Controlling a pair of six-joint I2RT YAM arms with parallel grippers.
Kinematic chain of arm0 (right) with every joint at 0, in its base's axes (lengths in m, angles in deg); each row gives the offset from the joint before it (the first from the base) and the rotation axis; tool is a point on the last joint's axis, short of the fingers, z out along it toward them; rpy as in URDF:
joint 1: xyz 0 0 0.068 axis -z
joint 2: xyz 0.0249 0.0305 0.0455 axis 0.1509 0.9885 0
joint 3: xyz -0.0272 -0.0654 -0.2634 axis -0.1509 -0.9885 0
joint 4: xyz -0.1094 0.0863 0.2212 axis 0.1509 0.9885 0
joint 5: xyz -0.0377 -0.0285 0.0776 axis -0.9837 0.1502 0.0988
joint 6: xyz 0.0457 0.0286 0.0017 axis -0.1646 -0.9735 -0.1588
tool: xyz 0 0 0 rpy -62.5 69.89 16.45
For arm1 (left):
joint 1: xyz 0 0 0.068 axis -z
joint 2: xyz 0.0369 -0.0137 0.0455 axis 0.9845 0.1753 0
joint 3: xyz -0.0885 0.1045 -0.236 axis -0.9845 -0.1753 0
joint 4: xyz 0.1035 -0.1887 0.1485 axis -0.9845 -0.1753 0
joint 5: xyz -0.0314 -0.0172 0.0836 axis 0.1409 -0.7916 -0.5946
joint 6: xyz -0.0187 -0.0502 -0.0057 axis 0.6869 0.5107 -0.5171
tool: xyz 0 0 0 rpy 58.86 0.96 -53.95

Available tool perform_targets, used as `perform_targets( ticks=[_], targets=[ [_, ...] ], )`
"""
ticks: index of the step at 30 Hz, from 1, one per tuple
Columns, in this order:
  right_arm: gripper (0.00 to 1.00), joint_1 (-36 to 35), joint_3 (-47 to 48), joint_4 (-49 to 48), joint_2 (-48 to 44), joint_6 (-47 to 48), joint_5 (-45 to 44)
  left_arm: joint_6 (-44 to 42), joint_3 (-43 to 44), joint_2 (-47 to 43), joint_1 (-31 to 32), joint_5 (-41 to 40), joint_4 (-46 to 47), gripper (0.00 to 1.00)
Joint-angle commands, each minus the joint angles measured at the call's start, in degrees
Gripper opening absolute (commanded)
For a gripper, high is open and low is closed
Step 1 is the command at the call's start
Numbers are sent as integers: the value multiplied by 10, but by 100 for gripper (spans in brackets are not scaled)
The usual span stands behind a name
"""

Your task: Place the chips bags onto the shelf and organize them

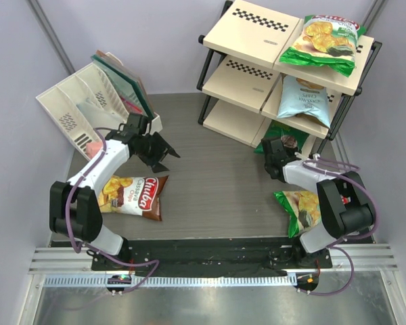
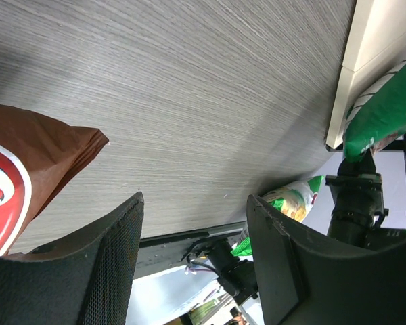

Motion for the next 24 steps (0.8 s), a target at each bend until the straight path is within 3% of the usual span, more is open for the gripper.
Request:
perform_targets(
  ticks=[1, 17, 19, 23, 24],
  targets=[
    [1, 13, 8, -23, 28, 17, 5, -6, -4, -21, 2, 3, 1, 62],
    [2, 29, 75, -30, 87, 32, 23, -12, -5, -23, 1, -1, 3, 62],
    [8, 30, 62, -30, 78, 33, 31, -13, -4, -21, 1, -1, 5, 62],
    [59, 29, 29, -37, 46, 55, 59, -12, 2, -17, 2, -2, 5, 62],
    [64, 29, 12, -55, 35, 51, 63, -13, 2, -16, 2, -1, 6, 62]
  ],
)
